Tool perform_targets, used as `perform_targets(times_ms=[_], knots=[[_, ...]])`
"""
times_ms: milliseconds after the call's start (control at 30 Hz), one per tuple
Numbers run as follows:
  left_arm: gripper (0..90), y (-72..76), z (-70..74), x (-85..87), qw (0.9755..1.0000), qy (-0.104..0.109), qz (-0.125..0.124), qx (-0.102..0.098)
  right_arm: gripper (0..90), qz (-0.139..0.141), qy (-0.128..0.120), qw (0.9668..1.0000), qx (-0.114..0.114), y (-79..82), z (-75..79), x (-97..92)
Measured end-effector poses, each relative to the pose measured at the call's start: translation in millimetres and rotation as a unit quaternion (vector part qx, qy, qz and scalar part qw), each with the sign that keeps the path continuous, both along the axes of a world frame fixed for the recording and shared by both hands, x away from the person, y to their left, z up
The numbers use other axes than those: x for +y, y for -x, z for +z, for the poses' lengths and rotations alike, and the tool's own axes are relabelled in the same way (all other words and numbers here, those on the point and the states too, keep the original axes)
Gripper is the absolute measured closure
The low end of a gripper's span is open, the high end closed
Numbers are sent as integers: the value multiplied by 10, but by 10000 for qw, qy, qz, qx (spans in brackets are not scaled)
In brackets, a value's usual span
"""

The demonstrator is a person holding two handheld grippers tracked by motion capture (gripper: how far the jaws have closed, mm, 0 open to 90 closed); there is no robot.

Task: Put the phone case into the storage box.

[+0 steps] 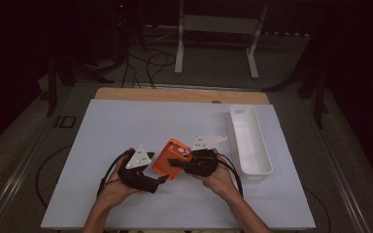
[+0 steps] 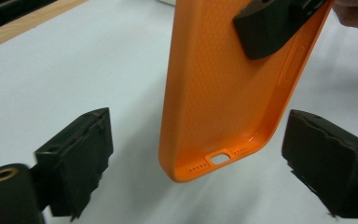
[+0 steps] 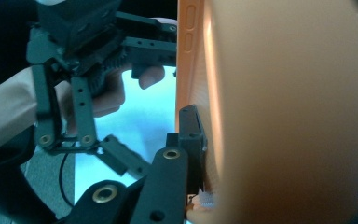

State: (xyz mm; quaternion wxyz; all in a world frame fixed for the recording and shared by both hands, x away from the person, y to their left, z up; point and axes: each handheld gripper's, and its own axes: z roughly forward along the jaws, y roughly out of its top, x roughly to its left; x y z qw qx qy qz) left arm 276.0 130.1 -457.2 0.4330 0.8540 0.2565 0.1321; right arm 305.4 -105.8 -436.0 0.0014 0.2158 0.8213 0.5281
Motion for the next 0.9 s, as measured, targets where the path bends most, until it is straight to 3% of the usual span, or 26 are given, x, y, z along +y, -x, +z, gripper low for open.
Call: perform_targets(times_ms=[333,367,467,667,767,800,900], knots=[[263,-1,-11,11,9993,131,-308,183,876,294,4,9996,-37,18,-2,19],[321,0,-11,15,9987,196,-414,235,876,346,21,9994,-29,13,-7,19],[365,-4,-16,18,9980,244,-500,290,876,412,8,9992,-16,10,-12,21],[554,-22,-46,45,9951,402,-754,494,876,622,-82,9980,36,12,-9,24],[606,-26,-52,61,9927,511,-927,574,875,743,-103,9972,70,9,-18,29],[624,-26,-52,71,9908,610,-1028,628,874,785,-105,9968,87,8,-20,30],[673,-26,-57,75,9892,652,-1119,682,868,868,-134,9960,135,-2,-28,29]])
